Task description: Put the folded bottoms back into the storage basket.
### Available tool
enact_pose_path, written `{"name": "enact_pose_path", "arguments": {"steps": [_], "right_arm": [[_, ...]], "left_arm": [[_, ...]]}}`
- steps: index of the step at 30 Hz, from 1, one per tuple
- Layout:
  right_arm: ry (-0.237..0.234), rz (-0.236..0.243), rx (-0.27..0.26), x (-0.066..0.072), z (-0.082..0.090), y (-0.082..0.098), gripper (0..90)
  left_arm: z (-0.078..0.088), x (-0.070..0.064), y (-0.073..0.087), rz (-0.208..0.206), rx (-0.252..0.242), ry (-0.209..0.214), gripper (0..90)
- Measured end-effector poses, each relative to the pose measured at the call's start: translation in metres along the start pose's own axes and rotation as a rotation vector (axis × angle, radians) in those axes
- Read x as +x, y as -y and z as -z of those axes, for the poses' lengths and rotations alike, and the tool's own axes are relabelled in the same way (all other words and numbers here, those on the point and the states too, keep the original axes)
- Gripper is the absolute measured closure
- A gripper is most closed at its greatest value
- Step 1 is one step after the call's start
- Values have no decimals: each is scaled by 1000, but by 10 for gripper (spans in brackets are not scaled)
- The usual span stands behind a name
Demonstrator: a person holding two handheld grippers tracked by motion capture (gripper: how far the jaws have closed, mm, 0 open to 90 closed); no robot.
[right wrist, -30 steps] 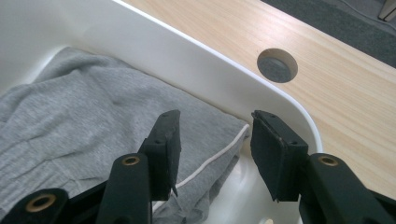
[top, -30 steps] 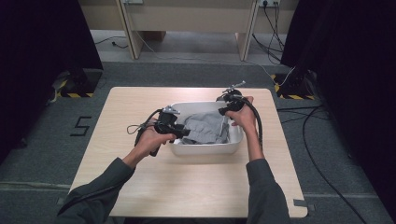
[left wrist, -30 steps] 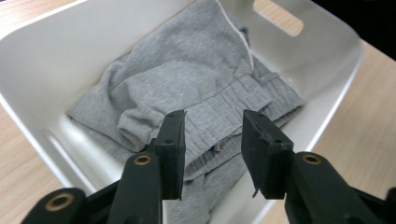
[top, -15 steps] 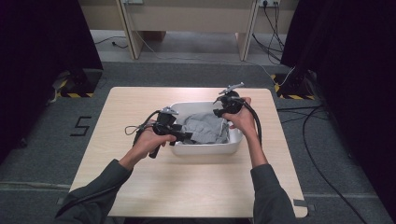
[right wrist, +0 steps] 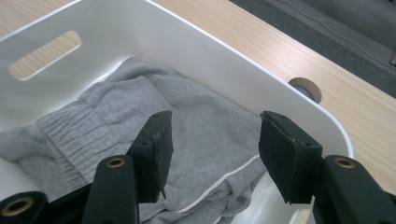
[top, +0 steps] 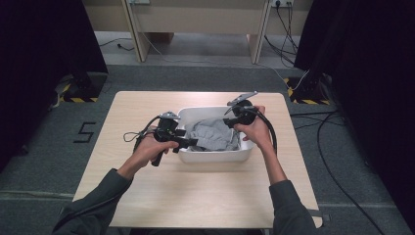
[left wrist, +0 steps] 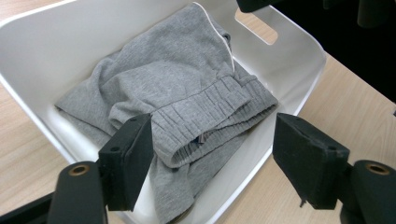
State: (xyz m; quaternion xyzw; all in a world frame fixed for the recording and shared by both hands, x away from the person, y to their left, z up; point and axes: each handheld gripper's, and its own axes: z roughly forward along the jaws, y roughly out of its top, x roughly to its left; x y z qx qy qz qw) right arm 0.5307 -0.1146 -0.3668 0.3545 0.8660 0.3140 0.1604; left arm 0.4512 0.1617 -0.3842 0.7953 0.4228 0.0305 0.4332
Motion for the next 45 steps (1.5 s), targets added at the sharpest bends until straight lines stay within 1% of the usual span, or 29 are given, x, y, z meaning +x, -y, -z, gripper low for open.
{"name": "enact_pose_path", "arguments": {"steps": [3,4,5,7,9,12,15,16,18,21,22,27,29,32,35,38,41,42,45], "right_arm": [[-5,10,-3,3,3,3,443],[-12,7,-21,7,7,6,435],[-18,8,-26,8,8,7,433],[-17,9,-25,11,10,8,422],[-12,11,-28,13,12,10,410],[-24,8,-39,16,15,12,401],[-21,13,-49,19,19,14,387],[-30,10,-56,20,21,14,381],[-30,11,-61,22,22,15,368],[-25,11,-71,24,24,16,364],[-33,10,-83,26,27,17,364],[-38,7,-99,30,31,20,361],[-43,15,-103,32,33,22,362],[-45,22,-105,34,34,24,361],[-53,25,-113,36,37,27,361],[-54,35,-131,40,43,32,359],[-58,33,-140,41,46,35,359],[-59,32,-149,42,48,37,359],[-64,30,-160,44,50,41,358]], "left_arm": [[3,0,2,0,-1,-2,275],[5,1,2,0,-5,-2,274],[5,1,3,-1,-8,-2,274],[8,1,5,-2,-11,-5,274],[9,0,7,-6,-8,-3,272],[11,-2,9,-9,-9,-1,266],[12,-3,9,-13,-13,3,262],[15,-5,10,-15,-18,3,262],[17,-7,10,-16,-22,1,242],[18,-8,11,-21,-24,3,237],[20,-10,12,-24,-27,6,234],[25,-13,13,-30,-34,7,225],[28,-14,14,-29,-46,2,224],[31,-16,16,-37,-46,2,213],[35,-17,19,-37,-59,3,216],[43,-19,25,-39,-81,9,216],[45,-19,28,-36,-88,11,215],[48,-19,32,-37,-91,11,215],[50,-19,36,-42,-90,8,214]]}}
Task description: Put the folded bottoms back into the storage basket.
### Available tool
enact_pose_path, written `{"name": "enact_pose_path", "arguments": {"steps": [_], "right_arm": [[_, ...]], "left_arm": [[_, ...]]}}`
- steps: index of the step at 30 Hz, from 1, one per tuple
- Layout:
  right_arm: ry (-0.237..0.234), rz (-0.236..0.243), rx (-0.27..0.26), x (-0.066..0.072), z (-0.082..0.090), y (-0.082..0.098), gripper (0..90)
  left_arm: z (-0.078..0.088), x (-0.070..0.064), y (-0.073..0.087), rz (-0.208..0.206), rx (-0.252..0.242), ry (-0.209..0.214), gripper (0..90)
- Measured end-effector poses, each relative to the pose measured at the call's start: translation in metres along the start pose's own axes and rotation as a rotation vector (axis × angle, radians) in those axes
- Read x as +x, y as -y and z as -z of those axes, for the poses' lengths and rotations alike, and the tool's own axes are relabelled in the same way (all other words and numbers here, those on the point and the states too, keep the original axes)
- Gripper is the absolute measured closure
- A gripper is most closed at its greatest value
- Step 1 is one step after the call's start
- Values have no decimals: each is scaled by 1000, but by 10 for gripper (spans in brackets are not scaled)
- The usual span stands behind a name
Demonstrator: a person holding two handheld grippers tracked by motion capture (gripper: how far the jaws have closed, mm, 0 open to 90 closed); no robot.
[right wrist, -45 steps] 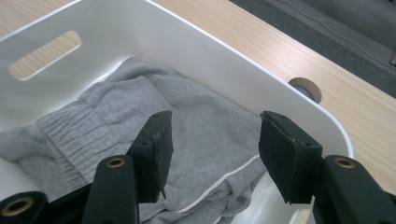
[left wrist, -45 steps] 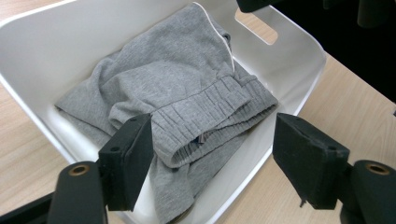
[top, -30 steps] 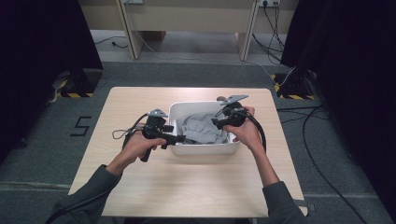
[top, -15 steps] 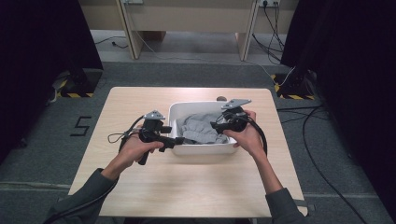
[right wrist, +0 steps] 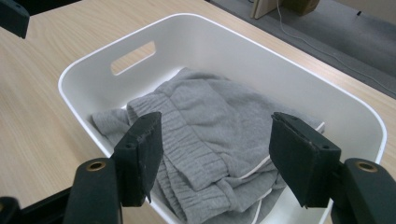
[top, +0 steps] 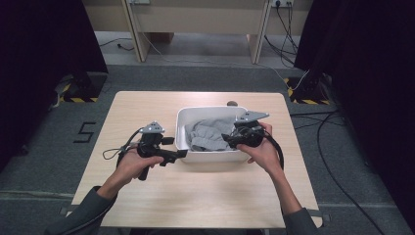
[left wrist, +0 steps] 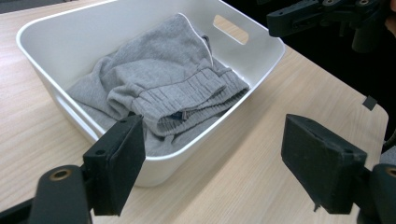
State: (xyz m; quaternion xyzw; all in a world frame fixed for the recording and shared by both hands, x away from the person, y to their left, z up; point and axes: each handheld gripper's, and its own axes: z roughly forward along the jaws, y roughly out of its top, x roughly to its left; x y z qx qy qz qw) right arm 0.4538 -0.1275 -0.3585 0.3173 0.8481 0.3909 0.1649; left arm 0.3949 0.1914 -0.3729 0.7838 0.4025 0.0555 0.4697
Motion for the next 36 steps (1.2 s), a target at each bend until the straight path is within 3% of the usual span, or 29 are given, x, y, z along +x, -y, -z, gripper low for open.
{"name": "enact_pose_path", "arguments": {"steps": [16,31,36], "right_arm": [[-2,-5,-26,5,14,18,353],[26,11,-67,16,31,41,341],[14,13,-67,19,35,46,333]], "left_arm": [[10,-4,17,-1,-17,3,210],[15,-11,39,-23,-23,1,195],[17,-15,46,-35,-27,-4,194]]}}
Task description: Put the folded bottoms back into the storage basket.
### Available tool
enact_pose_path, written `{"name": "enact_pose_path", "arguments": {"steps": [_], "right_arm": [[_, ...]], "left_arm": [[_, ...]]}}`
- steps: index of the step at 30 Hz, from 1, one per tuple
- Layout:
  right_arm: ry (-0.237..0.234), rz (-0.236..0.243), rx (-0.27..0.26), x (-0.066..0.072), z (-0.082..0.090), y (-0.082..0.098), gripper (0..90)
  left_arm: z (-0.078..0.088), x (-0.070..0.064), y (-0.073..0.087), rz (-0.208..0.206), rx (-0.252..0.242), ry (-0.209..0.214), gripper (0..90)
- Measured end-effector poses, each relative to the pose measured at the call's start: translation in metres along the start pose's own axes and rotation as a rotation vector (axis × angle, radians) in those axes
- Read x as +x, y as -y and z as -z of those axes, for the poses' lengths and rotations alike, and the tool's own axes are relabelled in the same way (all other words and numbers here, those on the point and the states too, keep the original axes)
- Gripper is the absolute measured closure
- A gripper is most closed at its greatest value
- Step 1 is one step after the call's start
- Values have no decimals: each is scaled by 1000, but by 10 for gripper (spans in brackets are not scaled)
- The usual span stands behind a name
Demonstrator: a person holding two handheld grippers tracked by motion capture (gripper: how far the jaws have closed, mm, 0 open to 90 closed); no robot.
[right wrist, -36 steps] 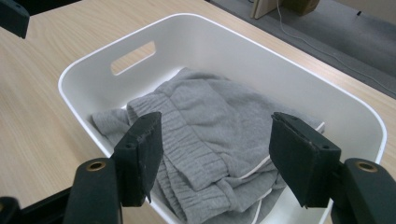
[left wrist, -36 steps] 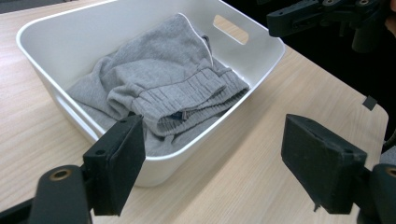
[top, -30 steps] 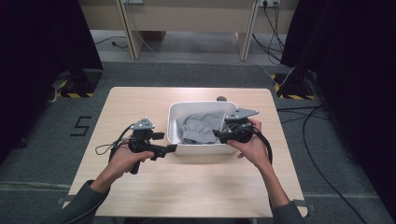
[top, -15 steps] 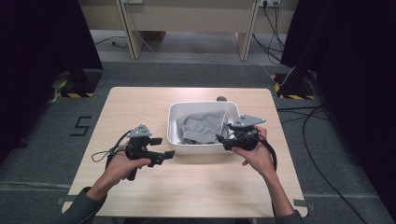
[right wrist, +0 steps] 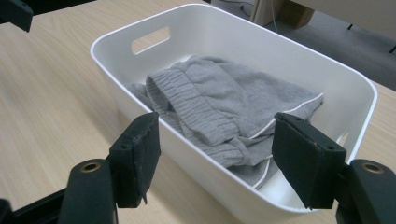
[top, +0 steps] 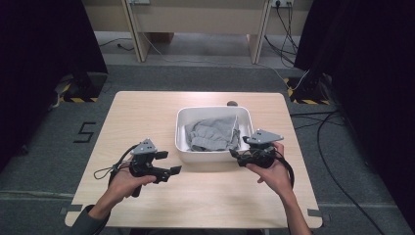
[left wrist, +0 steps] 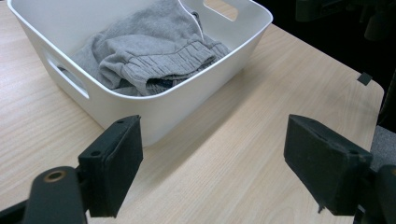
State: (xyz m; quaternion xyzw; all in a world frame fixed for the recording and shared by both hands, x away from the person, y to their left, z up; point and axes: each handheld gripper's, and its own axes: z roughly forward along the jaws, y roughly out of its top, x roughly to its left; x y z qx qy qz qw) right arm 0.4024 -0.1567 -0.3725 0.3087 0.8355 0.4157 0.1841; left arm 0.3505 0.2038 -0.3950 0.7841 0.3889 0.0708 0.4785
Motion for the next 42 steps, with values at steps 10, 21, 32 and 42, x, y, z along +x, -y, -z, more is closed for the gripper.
{"name": "enact_pose_path", "arguments": {"steps": [10,21,32,42], "right_arm": [[13,18,-15,13,10,17,333],[20,16,-34,23,21,36,332],[9,56,-18,35,23,46,217],[20,41,-42,50,22,51,202]], "left_arm": [[3,-4,10,-15,0,-9,186],[1,-6,28,-7,-2,-13,162],[-2,-10,38,-47,-2,-36,161],[-2,-12,57,-44,5,-34,161]]}}
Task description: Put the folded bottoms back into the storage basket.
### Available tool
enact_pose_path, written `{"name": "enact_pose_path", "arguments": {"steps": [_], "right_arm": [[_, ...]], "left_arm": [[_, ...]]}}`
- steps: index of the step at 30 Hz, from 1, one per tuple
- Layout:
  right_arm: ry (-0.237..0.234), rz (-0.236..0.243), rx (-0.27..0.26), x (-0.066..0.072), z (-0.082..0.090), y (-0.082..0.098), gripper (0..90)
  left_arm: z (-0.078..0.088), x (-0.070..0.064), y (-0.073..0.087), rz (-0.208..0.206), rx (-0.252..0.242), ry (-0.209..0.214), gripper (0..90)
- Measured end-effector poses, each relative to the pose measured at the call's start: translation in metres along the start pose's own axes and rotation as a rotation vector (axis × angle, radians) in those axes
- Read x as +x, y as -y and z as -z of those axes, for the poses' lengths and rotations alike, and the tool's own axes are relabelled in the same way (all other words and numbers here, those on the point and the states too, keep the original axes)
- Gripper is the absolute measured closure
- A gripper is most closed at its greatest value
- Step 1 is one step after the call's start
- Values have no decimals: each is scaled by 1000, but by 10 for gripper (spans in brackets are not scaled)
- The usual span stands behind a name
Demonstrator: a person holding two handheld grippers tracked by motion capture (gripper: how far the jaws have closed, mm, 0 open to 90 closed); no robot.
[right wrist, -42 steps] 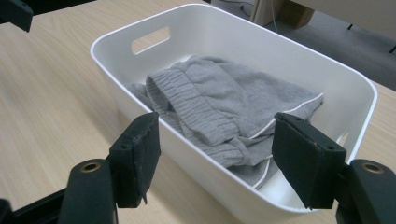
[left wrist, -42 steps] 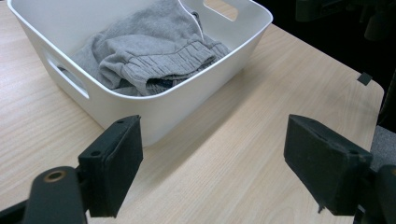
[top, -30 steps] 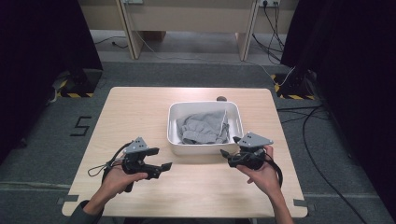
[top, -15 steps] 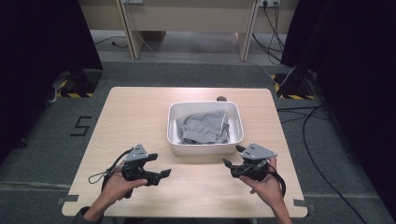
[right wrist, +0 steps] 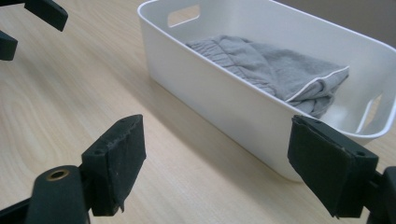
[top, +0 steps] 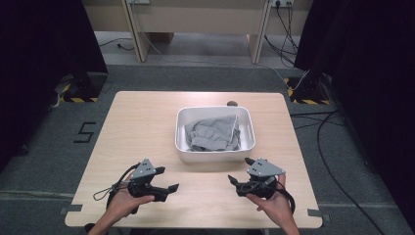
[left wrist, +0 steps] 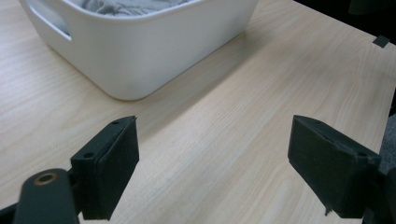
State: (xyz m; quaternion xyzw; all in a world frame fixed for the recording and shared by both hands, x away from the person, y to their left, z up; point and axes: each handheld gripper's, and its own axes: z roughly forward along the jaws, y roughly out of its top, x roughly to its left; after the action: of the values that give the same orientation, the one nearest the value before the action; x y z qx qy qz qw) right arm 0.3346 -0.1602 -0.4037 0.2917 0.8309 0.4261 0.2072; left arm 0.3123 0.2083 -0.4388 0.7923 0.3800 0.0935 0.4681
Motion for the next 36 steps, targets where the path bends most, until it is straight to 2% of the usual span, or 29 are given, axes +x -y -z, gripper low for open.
{"name": "enact_pose_path", "arguments": {"steps": [7,12,17,20,26,36], "right_arm": [[-6,-20,8,9,-3,13,217],[-13,-34,-3,12,-4,20,222],[-12,-34,15,17,-6,35,237],[-10,-35,29,19,-6,42,238],[1,-47,61,21,1,61,230],[32,-82,86,20,10,77,230]], "left_arm": [[4,4,19,33,1,-3,162],[5,4,27,37,4,-11,162],[3,-1,37,18,29,-26,161],[1,-3,40,15,38,-19,162],[-5,-8,47,-29,72,-30,162],[-8,-6,56,-20,120,-29,162]]}}
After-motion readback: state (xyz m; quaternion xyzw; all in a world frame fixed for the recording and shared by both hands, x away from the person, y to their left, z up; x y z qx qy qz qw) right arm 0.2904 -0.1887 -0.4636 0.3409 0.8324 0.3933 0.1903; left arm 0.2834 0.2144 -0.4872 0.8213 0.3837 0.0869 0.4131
